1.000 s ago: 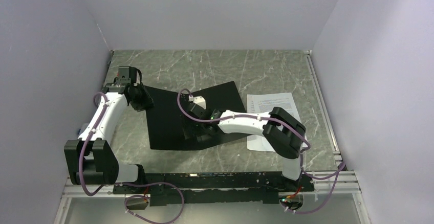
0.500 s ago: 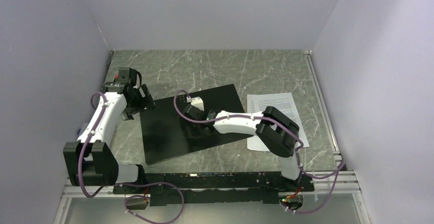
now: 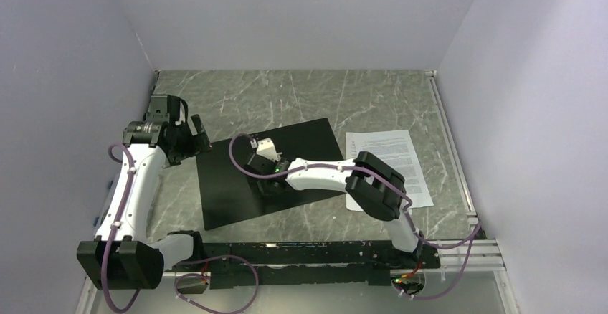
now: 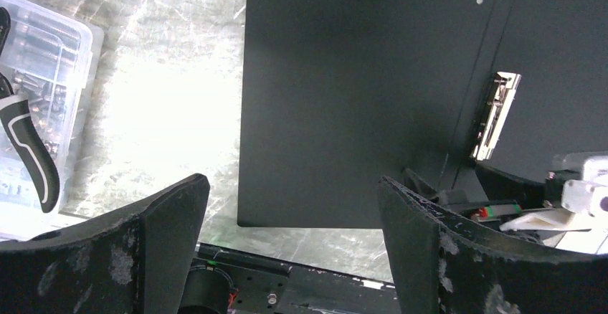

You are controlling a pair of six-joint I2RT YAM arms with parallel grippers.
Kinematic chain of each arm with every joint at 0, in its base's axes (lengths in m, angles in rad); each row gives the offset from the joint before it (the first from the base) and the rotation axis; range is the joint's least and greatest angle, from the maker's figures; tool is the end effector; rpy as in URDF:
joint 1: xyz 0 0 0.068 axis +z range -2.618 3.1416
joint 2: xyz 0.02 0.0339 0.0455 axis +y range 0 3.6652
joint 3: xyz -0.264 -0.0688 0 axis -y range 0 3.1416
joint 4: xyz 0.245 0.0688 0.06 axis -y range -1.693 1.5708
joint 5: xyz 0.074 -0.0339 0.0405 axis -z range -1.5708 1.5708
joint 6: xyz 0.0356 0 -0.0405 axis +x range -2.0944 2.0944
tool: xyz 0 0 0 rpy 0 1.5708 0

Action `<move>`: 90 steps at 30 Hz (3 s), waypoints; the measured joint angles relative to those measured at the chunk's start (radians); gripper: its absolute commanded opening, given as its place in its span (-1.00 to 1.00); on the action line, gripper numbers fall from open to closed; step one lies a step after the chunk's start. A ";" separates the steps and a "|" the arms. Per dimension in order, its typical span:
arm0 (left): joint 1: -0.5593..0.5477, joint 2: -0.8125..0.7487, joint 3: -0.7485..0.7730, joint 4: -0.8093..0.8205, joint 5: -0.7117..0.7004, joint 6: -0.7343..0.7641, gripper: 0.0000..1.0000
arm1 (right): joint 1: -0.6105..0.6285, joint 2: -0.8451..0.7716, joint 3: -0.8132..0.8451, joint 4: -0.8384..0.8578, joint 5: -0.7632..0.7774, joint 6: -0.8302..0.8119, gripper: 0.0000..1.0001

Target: Put the files into the folder

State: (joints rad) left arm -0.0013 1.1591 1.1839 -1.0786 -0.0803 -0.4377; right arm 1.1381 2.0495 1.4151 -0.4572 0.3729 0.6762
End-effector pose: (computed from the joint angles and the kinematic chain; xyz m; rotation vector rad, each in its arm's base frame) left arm 0.2119 0.0026 0.3263 -0.5942 2.5515 -0.0481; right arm 0.1895 0.3794 0.1559 -0.4698 2.5116 0.1946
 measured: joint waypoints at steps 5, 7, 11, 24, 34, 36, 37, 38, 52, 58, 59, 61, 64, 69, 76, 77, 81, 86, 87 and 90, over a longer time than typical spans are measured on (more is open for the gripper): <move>0.000 -0.018 0.012 -0.012 0.023 0.011 0.86 | 0.025 0.037 0.055 -0.047 0.048 0.024 0.96; 0.000 -0.026 0.012 -0.011 0.033 0.011 0.86 | 0.030 0.041 0.063 -0.061 0.061 0.038 0.97; 0.000 -0.046 0.012 -0.011 0.054 0.011 0.86 | 0.035 0.037 0.056 -0.063 0.078 0.068 0.97; 0.000 -0.012 0.012 -0.010 0.129 0.034 0.87 | 0.018 0.009 0.052 -0.110 0.058 0.036 0.98; 0.000 0.010 0.014 -0.004 0.143 0.053 0.86 | -0.037 -0.231 0.004 -0.163 0.028 -0.025 0.98; 0.000 0.014 0.016 0.001 0.157 0.056 0.87 | -0.049 -0.298 -0.005 -0.161 0.024 -0.033 0.93; 0.000 0.016 0.016 0.006 0.170 0.056 0.86 | -0.056 -0.333 -0.011 -0.160 0.018 -0.039 0.89; 0.000 0.017 0.016 0.012 0.182 0.056 0.87 | -0.063 -0.361 -0.016 -0.157 0.011 -0.044 0.83; -0.151 0.096 -0.206 0.209 0.297 -0.108 0.77 | -0.133 -0.277 0.013 -0.139 -0.106 -0.115 -0.19; -0.192 0.113 -0.332 0.306 0.304 -0.192 0.61 | -0.139 -0.176 0.055 -0.140 -0.151 -0.117 -0.45; -0.195 0.116 -0.349 0.319 0.304 -0.203 0.58 | -0.140 -0.159 0.061 -0.139 -0.157 -0.117 -0.52; -0.198 0.126 -0.370 0.338 0.303 -0.214 0.53 | -0.142 -0.142 0.065 -0.140 -0.166 -0.116 -0.61; -0.201 0.148 -0.401 0.373 0.301 -0.231 0.48 | -0.148 -0.110 0.079 -0.139 -0.178 -0.116 -0.71; -0.203 0.190 -0.446 0.425 0.301 -0.248 0.39 | -0.163 -0.066 0.093 -0.139 -0.199 -0.116 -0.79; -0.205 0.256 -0.462 0.455 0.300 -0.260 0.38 | -0.169 -0.027 0.095 -0.138 -0.219 -0.116 -0.80; -0.205 0.257 -0.462 0.455 0.300 -0.261 0.37 | -0.169 -0.024 0.095 -0.138 -0.222 -0.116 -0.80; -0.205 0.259 -0.462 0.455 0.293 -0.263 0.38 | -0.169 -0.013 0.095 -0.137 -0.229 -0.117 -0.80; -0.205 0.261 -0.462 0.454 0.292 -0.264 0.37 | -0.171 0.000 0.095 -0.135 -0.230 -0.119 -0.81; -0.205 0.262 -0.462 0.454 0.292 -0.264 0.38 | -0.172 0.002 0.095 -0.135 -0.230 -0.119 -0.81; -0.205 0.267 -0.459 0.452 0.292 -0.264 0.38 | -0.173 0.006 0.100 -0.133 -0.229 -0.120 -0.81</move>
State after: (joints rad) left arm -0.2066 1.4261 0.7250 -0.6262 0.2115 -0.7013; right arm 0.9653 2.0556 1.5150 -0.5903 0.1436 0.5560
